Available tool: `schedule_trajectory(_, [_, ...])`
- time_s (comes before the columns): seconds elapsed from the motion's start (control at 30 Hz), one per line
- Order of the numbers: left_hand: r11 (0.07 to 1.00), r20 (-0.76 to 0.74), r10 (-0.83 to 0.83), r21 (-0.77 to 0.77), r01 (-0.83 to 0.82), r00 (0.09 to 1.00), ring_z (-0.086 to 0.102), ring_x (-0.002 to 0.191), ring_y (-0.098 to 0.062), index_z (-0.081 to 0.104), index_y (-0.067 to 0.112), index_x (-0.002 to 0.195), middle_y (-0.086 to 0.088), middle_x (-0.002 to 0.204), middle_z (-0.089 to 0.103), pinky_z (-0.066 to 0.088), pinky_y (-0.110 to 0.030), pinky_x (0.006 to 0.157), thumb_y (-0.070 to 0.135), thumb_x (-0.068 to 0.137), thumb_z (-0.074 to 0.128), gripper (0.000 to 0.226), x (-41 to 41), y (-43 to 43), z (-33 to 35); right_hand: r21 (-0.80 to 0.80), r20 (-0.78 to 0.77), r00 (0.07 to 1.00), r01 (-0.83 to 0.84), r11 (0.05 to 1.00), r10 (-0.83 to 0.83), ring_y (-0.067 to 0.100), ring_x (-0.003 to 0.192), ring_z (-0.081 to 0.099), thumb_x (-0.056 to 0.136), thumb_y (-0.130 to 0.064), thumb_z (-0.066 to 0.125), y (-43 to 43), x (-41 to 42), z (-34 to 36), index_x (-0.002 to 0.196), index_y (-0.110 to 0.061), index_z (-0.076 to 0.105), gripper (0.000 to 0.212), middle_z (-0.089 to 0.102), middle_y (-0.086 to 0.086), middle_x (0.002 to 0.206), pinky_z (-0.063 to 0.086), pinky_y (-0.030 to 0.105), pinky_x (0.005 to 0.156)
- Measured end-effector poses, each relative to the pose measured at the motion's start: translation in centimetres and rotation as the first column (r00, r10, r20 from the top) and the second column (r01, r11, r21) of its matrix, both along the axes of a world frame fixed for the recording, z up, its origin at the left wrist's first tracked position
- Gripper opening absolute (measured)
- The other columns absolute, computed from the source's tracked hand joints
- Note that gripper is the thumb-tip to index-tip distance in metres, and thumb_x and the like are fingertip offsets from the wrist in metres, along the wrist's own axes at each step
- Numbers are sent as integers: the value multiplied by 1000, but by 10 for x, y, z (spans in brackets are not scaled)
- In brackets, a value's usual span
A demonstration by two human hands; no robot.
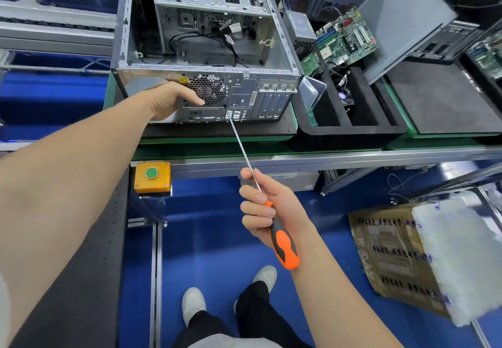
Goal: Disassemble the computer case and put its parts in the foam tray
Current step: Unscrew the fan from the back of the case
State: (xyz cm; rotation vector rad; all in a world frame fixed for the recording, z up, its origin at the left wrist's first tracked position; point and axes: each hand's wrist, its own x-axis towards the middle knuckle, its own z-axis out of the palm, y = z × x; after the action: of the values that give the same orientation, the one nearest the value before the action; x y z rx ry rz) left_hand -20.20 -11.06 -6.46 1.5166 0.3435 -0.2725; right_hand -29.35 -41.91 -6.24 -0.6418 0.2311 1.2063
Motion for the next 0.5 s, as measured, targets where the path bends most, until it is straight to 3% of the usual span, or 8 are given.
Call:
schedule_trajectory(0.13, [999,-8,21,-30,-21,1000,56,117,-6,68,9,107,7,126,66,31,-28,106,18,68,70,40,-3,-3,2,86,-68,997,40,995,-34,6,29,41,108,-28,44,6,-4,2,107,-15,60,21,48,-2,59,32,18,29])
schedule_trajectory(0.2, [998,1,14,-57,-14,1000,61,106,1,70,12,104,15,111,74,34,-27,99,15,76,70,28,-4,-4,2,93,-78,995,72,993,-65,7,29,40,109,-26,43,9,-5,3,106,-12,60,23,48,-1,60,32,19,28])
schedule_trajectory(0.27, [998,4,13,-60,-13,1000,60,103,3,71,14,100,17,107,73,33,-28,100,18,73,71,28,-4,-4,3,97,-85,993,87,991,-79,7,29,35,110,-25,42,11,-6,3,106,-11,61,24,47,0,60,32,19,28])
schedule_trajectory(0.4, [998,23,47,-38,-46,999,53,129,-18,73,13,96,4,125,67,23,-40,122,22,63,72,33,-4,-3,1,82,-69,993,97,992,-91,6,29,36,110,-25,41,10,-5,3,105,-10,62,26,48,-1,59,31,19,28])
schedule_trajectory(0.5, [994,47,110,-18,-109,993,39,146,-27,70,0,116,-10,152,51,19,-45,126,24,60,73,60,-4,-4,-3,-69,56,994,93,993,-90,7,29,34,113,-24,42,10,-4,4,105,-9,63,27,48,-2,57,30,21,29])
